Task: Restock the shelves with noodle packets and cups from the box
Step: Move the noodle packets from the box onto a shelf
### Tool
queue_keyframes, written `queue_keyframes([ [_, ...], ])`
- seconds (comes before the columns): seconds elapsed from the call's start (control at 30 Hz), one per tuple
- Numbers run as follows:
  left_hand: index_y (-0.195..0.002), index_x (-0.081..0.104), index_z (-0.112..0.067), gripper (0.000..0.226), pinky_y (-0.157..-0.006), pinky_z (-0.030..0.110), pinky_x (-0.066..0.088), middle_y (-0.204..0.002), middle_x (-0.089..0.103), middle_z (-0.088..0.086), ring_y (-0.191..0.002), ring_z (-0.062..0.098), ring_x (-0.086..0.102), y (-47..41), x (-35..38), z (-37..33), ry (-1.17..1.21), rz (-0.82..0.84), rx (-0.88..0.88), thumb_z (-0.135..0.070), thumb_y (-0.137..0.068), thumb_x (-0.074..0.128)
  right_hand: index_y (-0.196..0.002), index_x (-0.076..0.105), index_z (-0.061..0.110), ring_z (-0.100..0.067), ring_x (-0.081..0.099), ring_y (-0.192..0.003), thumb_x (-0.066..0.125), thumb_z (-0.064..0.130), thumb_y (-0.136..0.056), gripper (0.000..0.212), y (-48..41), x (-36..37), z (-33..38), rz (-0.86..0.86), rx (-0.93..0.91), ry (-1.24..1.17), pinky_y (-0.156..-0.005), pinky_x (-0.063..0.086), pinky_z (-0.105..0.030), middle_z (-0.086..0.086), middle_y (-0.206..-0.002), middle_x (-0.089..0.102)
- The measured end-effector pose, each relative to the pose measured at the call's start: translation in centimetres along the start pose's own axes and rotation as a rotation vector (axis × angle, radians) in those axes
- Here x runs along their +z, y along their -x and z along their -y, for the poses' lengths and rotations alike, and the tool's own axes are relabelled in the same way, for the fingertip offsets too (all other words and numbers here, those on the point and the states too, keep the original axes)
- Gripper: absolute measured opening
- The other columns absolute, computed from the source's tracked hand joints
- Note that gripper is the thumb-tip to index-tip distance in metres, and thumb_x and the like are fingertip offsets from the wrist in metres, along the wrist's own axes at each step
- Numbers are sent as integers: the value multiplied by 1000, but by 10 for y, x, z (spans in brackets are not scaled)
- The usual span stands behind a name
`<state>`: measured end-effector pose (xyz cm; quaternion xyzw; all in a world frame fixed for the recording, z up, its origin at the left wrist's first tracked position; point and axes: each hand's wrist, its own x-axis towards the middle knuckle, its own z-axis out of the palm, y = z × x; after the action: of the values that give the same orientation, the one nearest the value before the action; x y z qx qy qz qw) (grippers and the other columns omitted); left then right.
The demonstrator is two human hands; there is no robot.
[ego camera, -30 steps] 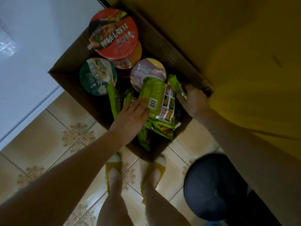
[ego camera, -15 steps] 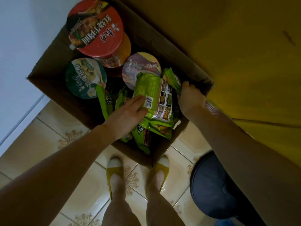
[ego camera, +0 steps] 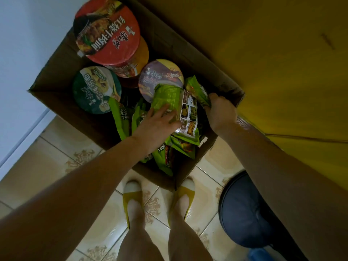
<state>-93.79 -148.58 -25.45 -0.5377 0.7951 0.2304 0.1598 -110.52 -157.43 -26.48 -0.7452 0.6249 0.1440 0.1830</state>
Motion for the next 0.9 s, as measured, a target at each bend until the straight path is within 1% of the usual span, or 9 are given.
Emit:
queue_keyframes([
  [0.07,-132,47,-13,56,-103,62,28,-145,37,19,-137,41,25,4,-7,5,0,-149,59,6,-81,58,-123,49,11,-36,55,-107,48,20,-94,30,4,-3,0,-19,18,-36,-78,47,-39,-17,-114,59],
  [0.17,-104,67,-3,45,-74,64,47,-107,66,22,-102,45,61,13,-19,13,43,-323,84,11,-61,66,-124,51,15,-36,55,-108,46,17,-95,30,13,-13,1,-58,26,-62,-74,46,-38,-15,-114,61],
  [0.23,-102,66,-1,39,-67,54,54,-98,69,20,-90,40,66,24,-37,13,94,-367,47,2,-72,42,-125,51,16,-36,54,-108,45,16,-95,31,22,-25,1,-68,30,-85,-74,46,-38,-15,-115,61],
  [0.3,-103,65,0,52,-58,45,57,-93,70,19,-80,37,67,39,-57,12,164,-388,13,-8,-72,25,-125,52,16,-37,54,-109,45,15,-95,31,34,-44,1,-69,51,-119,-77,46,-40,-16,-116,60],
  [0.37,-103,66,0,46,-50,40,56,-87,70,19,-73,36,67,60,-82,11,199,-391,-27,-5,-72,32,-125,52,15,-38,54,-108,45,15,-95,30,48,-67,3,-71,63,-149,-77,46,-41,-17,-116,61],
  [0.47,-100,66,0,42,-44,36,53,-82,69,19,-66,36,66,98,-119,6,240,-395,-69,13,-60,68,-128,50,14,-39,54,-107,46,17,-95,33,73,-108,10,-57,50,-174,-76,46,-41,-19,-115,61],
  [0.67,-112,62,-1,47,-52,43,53,-91,68,21,-76,40,65,185,-190,-5,338,-398,-194,14,-67,67,-127,53,13,-38,59,-98,52,16,-93,35,137,-191,35,-95,-20,-272,-72,48,-39,-18,-112,64],
  [0.8,-132,48,-10,46,-75,43,48,-121,58,16,-106,35,55,249,-232,-10,406,-403,-324,0,-87,51,-128,53,13,-37,60,-100,52,15,-93,36,183,-245,60,-118,-51,-349,-73,49,-39,-17,-115,64],
  [0.9,-134,45,-15,43,-80,40,45,-128,55,12,-113,32,51,302,-266,-15,410,-419,-393,-5,-92,45,-131,50,15,-37,62,-95,52,16,-93,38,219,-285,85,-102,-91,-408,-73,50,-40,-17,-115,64],
])
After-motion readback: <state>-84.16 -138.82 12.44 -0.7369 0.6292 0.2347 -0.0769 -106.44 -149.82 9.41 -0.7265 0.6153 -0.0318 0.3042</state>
